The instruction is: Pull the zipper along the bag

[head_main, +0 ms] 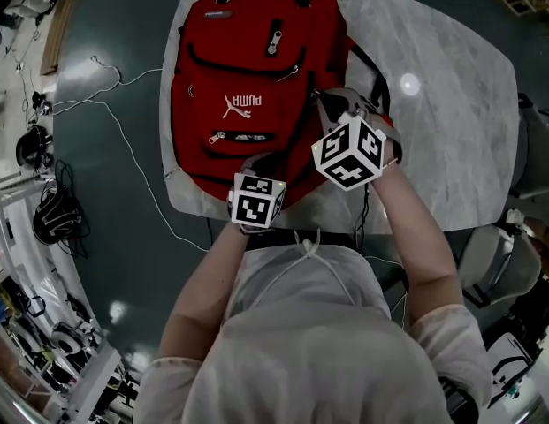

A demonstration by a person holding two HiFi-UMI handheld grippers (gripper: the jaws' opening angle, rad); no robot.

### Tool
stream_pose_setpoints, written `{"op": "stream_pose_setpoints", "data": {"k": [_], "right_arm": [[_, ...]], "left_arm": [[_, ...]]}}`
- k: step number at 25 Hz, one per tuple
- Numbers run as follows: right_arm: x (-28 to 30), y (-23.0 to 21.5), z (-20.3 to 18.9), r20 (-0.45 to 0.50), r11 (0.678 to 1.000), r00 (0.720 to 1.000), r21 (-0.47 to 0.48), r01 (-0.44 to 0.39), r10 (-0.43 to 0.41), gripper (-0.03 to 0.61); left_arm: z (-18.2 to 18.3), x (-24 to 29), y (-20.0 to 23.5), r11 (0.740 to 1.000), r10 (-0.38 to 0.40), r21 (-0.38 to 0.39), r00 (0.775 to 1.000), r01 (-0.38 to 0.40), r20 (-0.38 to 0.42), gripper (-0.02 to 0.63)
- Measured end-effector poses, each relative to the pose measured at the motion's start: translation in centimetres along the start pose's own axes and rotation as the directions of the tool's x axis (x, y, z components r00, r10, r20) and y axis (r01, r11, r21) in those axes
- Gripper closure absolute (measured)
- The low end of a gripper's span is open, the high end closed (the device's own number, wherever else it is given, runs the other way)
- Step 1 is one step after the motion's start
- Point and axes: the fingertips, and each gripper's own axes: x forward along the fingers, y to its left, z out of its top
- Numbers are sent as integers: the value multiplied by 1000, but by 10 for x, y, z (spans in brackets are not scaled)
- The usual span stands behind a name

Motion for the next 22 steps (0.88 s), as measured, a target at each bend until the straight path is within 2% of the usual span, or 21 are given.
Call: {"op": "stream_pose_setpoints", "data": {"k": [5,12,22], "right_arm": [[0,-19,9,16,999,999,-6,32,-32,552],[5,-27,12,27,999,999,33,20,-21,552],[10,-29,5,63,986,997,151,-64,55,549]], "left_arm": [[0,0,0,1000,2,1,1000,-2,1,594],[-1,-1,-2,1000,7,4,1000,-7,3,594],[-2,0,0,1000,20,12,1000,-20,8,594]]}}
